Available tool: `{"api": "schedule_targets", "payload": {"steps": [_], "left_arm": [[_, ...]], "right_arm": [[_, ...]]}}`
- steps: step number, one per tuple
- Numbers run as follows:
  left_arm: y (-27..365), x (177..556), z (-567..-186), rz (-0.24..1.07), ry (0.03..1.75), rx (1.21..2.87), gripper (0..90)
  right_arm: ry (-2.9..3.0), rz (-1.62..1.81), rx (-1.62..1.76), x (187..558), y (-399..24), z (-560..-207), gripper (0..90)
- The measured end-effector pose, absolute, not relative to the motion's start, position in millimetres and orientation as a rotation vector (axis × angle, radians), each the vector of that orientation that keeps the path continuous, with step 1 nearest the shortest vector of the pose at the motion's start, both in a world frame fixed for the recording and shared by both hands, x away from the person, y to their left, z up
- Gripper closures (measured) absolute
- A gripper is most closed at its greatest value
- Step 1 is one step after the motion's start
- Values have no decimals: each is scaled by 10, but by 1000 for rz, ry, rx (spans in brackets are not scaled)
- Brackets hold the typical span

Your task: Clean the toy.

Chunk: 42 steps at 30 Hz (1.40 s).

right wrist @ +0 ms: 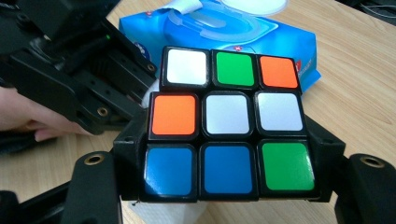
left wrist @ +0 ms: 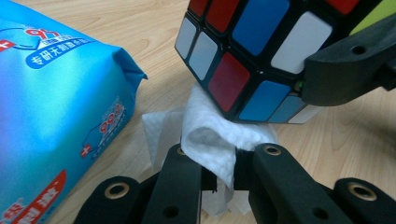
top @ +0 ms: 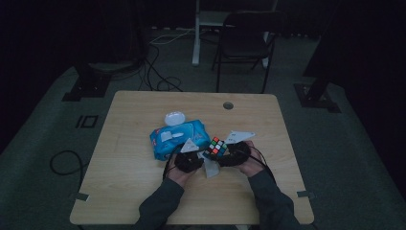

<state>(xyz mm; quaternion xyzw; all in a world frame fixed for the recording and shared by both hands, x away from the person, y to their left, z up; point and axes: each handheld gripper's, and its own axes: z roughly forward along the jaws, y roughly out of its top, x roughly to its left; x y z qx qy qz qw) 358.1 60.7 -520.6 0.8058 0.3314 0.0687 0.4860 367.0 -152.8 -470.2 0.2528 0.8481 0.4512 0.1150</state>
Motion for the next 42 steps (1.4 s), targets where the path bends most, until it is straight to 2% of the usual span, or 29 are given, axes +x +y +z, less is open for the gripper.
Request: {"api": "schedule_targets", "payload": {"steps": [8,23,42], "left_arm": [[518,3527,-5249,107,793,1924,857],[744,3650,-5185,153,860,1857,857],[732,3592,-5251,48,855,1818,858]], "right_arm": [[2465,1365,748,3691,-1490,-4663,346],[2497,1405,720,3661,-1466,-4648,346],[2458,1412,768,3704,-1468,-4674,346]]}}
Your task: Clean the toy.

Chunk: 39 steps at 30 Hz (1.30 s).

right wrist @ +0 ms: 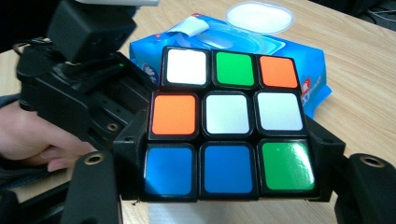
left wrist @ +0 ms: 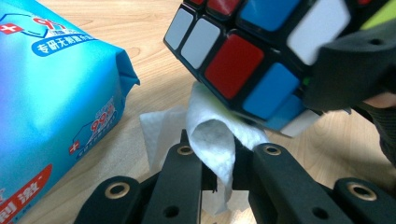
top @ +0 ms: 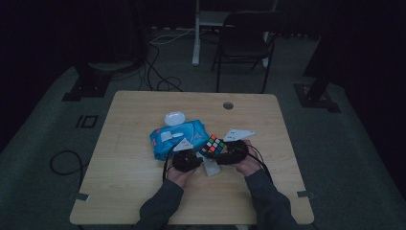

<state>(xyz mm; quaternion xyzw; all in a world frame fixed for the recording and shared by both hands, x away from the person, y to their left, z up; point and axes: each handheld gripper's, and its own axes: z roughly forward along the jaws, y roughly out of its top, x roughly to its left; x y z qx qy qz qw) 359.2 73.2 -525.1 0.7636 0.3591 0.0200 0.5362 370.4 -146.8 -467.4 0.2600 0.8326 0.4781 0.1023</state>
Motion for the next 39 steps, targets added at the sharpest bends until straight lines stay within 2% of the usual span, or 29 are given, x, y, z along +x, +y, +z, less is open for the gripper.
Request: {"api": "schedule_targets", "payload": {"steps": [7,23,39], "left_arm": [[870,3576,-5231,66,869,1801,857],[1221,3490,-5125,299,923,1972,856],[1374,3440,-5171,329,947,2034,854]], "right_arm": [[2456,1380,784,3723,-1493,-4703,346],[2463,1128,818,3734,-1545,-4892,346],[2471,1028,888,3732,-1661,-5075,346]]}}
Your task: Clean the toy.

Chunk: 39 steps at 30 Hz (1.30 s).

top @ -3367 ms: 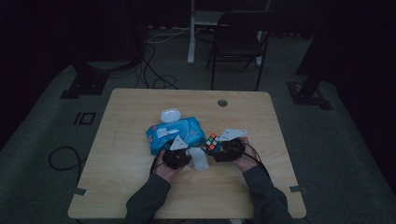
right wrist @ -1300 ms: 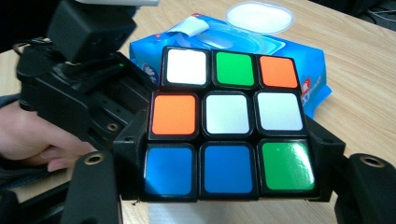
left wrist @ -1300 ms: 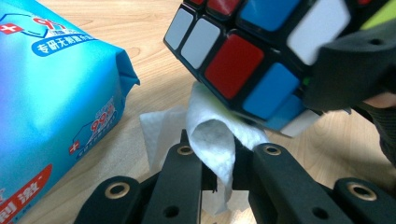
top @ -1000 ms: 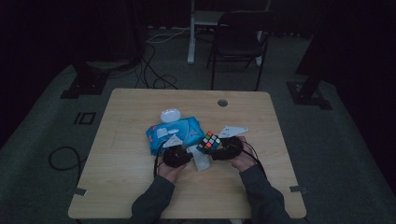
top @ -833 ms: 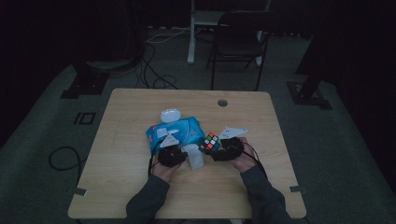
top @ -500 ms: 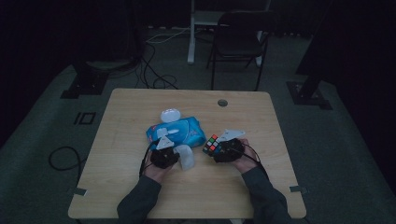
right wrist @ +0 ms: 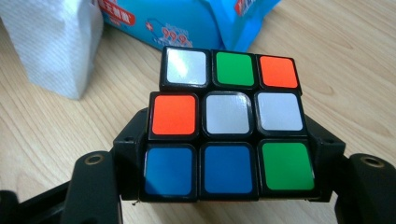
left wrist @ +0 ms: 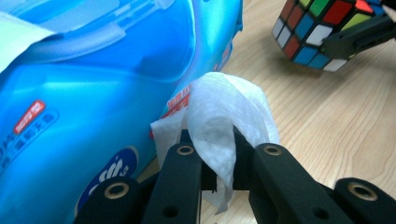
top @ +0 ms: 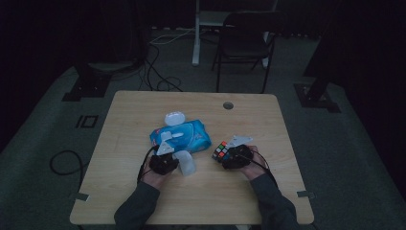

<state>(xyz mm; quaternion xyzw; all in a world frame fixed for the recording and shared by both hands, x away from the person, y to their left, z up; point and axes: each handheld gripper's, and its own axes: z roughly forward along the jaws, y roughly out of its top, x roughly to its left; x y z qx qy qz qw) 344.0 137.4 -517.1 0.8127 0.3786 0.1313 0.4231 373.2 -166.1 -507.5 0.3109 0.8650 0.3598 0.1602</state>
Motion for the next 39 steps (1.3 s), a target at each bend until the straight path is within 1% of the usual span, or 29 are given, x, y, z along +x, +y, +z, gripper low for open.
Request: {"api": "schedule_targets", "payload": {"steps": [14,16,20,21,22,23,24,29,35,39], "left_arm": [[1426,3346,-5290,316,975,2089,840],[1433,3331,-5293,321,977,2086,797],[1451,3288,-5275,327,976,2082,619],[1460,3277,-5269,326,977,2081,585],[1473,3264,-5263,322,980,2078,554],[1491,3252,-5258,319,976,2076,532],[1507,3236,-5251,322,979,2074,521],[1621,3148,-5198,334,984,2048,456],[1763,3072,-5140,365,998,2029,400],[1865,3014,-5113,395,1015,2006,393]], "right_arm": [[2529,949,887,3613,-1689,-5203,345],[2547,958,872,3617,-1697,-5202,343],[2595,1014,888,3646,-1761,-5197,328],[2576,1021,878,3629,-1772,-5191,254],[2541,1024,870,3603,-1780,-5180,224],[2536,1040,867,3587,-1794,-5161,219],[2530,1060,860,3577,-1812,-5143,195],[2457,1148,870,3513,-1935,-5037,140],[2351,1188,953,3487,-2126,-4971,137],[2280,1193,1024,3496,-2276,-4985,150]]}}
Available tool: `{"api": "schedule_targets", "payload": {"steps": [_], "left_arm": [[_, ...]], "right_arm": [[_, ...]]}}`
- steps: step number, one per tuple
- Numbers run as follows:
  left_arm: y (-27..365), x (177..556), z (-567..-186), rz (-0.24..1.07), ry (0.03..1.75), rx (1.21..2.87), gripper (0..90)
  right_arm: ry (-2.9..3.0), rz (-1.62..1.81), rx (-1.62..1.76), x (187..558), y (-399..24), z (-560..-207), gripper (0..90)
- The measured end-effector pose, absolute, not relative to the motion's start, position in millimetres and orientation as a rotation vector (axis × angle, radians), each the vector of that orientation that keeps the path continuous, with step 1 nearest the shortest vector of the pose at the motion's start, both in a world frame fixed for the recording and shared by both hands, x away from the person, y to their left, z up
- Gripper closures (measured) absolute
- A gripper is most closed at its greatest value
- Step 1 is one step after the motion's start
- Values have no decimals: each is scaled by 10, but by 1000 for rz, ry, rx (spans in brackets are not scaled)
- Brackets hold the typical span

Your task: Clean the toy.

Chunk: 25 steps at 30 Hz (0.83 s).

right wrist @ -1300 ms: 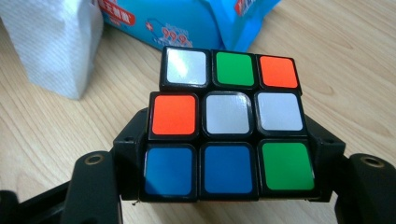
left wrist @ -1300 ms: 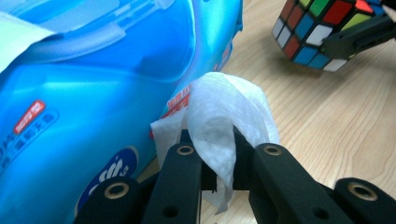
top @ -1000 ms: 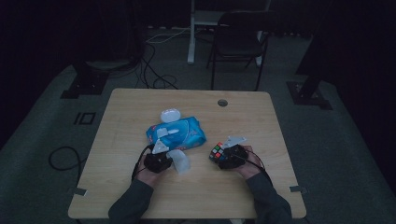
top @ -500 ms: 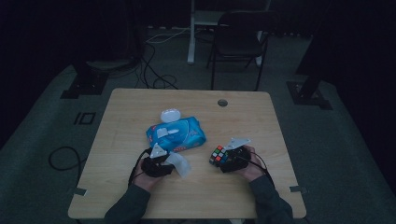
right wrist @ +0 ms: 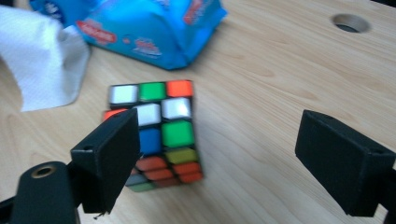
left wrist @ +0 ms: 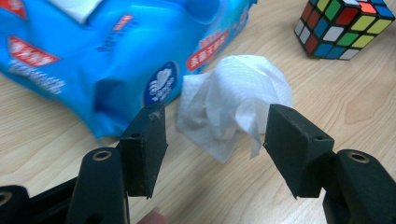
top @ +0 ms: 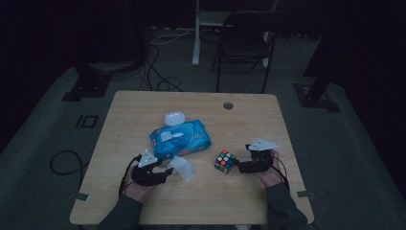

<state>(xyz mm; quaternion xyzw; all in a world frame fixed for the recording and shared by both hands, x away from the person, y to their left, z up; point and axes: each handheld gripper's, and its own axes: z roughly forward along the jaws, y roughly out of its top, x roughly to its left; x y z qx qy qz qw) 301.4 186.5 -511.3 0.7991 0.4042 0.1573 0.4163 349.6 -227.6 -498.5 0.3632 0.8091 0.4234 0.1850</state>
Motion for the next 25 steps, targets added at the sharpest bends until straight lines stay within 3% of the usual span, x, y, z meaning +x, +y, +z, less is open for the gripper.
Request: {"api": "schedule_targets", "payload": {"steps": [25], "left_arm": [[2342,3098,-5304,476,1266,1944,400]], "right_arm": [[2146,1094,1249,3576,-2605,-5205,178]]}}
